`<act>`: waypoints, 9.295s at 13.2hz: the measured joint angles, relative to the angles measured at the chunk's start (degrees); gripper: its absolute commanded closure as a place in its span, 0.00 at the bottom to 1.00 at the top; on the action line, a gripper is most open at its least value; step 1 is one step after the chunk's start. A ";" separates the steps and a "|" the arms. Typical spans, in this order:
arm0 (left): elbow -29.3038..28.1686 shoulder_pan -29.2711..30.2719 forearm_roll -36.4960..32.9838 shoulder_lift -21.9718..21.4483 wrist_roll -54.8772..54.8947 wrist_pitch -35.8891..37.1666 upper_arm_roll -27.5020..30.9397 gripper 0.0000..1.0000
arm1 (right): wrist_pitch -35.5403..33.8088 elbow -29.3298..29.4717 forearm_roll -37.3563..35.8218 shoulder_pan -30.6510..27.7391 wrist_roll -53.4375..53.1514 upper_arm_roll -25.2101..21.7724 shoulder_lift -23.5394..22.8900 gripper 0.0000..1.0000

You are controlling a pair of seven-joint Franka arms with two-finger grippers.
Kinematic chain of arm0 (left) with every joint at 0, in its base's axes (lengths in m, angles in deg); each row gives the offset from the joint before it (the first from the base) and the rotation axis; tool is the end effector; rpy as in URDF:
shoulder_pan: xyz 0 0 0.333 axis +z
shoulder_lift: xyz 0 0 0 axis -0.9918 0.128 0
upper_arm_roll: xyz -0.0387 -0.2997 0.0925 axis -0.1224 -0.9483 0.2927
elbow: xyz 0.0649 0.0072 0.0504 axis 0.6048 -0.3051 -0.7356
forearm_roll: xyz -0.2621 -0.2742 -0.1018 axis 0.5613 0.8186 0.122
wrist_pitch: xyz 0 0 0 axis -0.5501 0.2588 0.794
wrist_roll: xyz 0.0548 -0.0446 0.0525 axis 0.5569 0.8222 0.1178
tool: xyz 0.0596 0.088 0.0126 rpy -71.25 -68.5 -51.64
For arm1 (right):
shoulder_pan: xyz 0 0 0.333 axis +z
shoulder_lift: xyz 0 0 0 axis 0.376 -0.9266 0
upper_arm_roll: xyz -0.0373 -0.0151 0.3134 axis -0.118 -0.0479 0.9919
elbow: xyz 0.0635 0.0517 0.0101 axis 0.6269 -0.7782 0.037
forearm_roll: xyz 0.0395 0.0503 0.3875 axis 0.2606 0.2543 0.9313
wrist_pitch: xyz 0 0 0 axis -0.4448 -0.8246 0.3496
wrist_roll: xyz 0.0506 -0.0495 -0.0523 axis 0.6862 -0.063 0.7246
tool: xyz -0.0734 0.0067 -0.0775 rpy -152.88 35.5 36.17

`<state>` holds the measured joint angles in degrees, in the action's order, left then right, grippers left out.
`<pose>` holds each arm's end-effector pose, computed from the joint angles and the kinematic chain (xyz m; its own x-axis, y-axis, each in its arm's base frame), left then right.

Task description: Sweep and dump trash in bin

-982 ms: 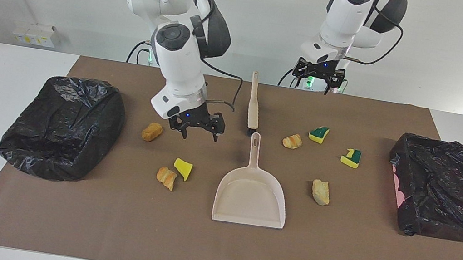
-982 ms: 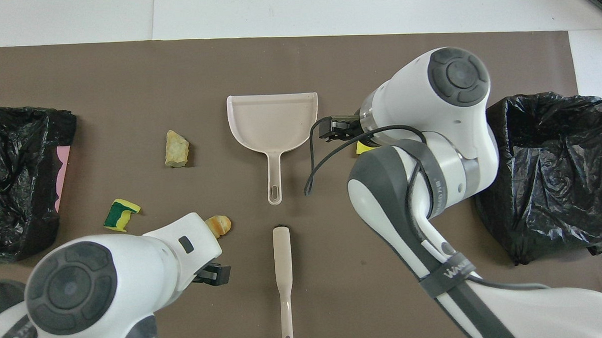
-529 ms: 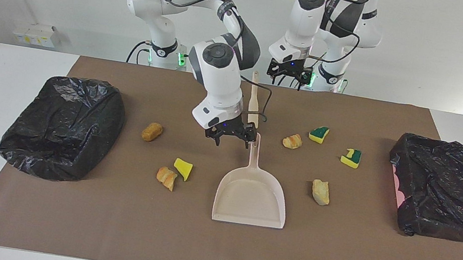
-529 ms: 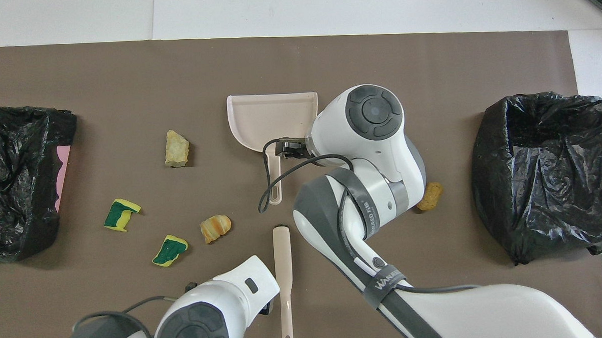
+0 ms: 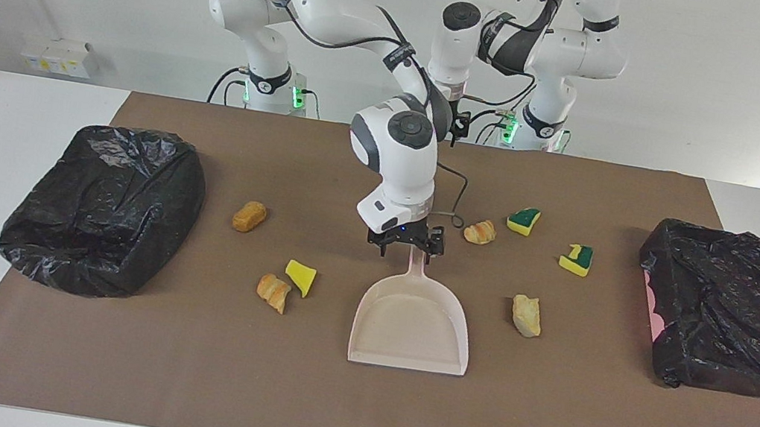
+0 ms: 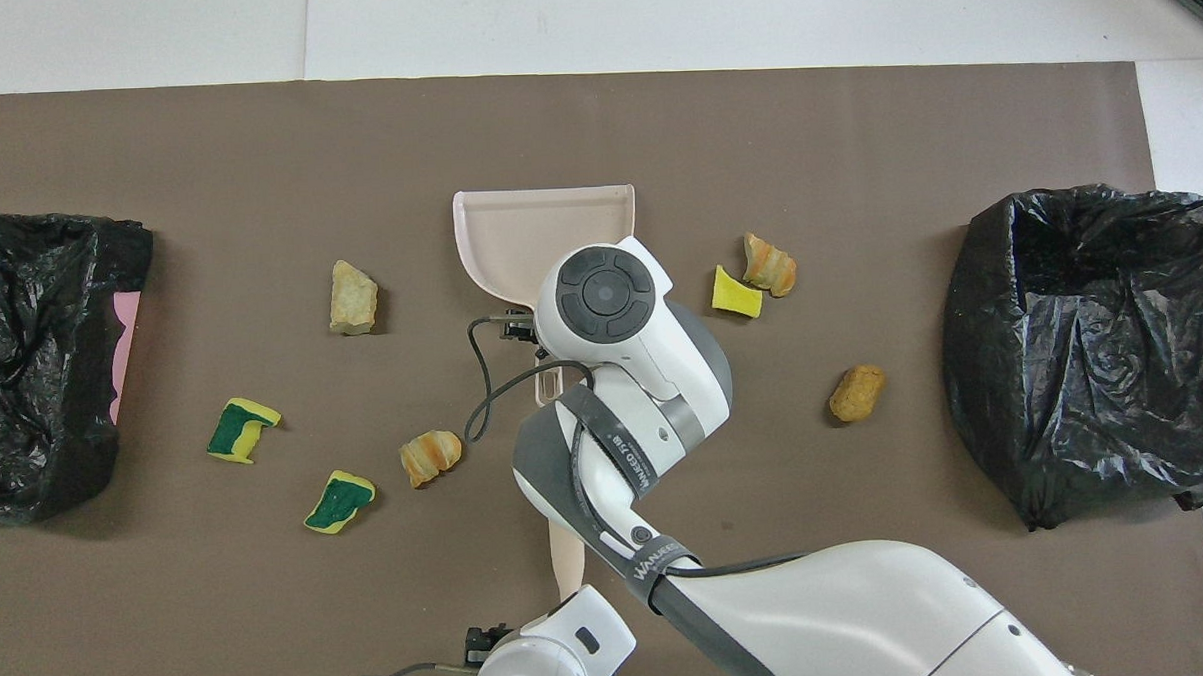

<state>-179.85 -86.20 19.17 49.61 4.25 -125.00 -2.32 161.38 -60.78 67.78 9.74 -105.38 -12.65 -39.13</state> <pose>0.2330 -0.3632 0.3630 0.9832 -0.1777 -0.0430 -0.1779 -0.9840 -0.0028 0.5783 0.4114 0.3381 0.9896 -0.1246 0.0716 -0.1159 -0.9866 -0.1151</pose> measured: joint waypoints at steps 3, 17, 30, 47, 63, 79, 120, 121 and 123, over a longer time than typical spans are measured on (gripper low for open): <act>-0.34 0.03 0.64 2.38 -0.06 -0.83 -0.18 0.24 | -0.07 0.65 -0.94 0.12 0.00 -0.11 -0.43 0.17; -0.23 0.04 3.62 4.88 0.43 -1.33 -0.19 1.00 | -1.21 1.24 -1.60 -0.01 0.21 -0.33 -0.21 0.54; 0.63 0.41 -4.00 3.11 16.45 10.58 17.56 1.00 | -8.62 0.31 -1.30 -0.16 15.01 -0.35 2.08 1.00; 18.52 3.14 -19.34 22.11 35.30 4.82 39.22 1.00 | -24.51 -6.34 -1.42 -6.17 71.40 -0.42 13.86 1.00; 19.11 2.79 -29.47 27.21 35.30 4.57 42.53 1.00 | -9.89 -22.23 -2.72 -5.00 96.56 -0.30 19.74 1.00; 14.99 -3.07 -8.66 19.36 13.96 8.44 21.27 1.00 | -5.38 -23.85 -3.97 -4.80 96.46 -0.32 18.39 1.00; 0.19 -6.84 -18.64 11.12 0.47 2.70 29.87 1.00 | -5.37 -23.85 -4.10 -4.76 96.46 -0.32 18.39 1.00; 0.54 -6.85 -18.63 11.18 0.83 2.50 29.09 1.00 | -5.37 -23.85 -4.10 -4.76 96.46 -0.32 18.39 1.00; 1.32 -7.03 -18.25 11.55 0.92 1.13 27.13 1.00 | -5.37 -23.85 -4.10 -4.76 96.46 -0.32 18.39 1.00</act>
<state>-178.54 -93.23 0.92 61.16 5.16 -123.87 24.81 156.01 -84.63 63.68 4.98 -8.92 -12.97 -20.74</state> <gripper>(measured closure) 0.740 0.674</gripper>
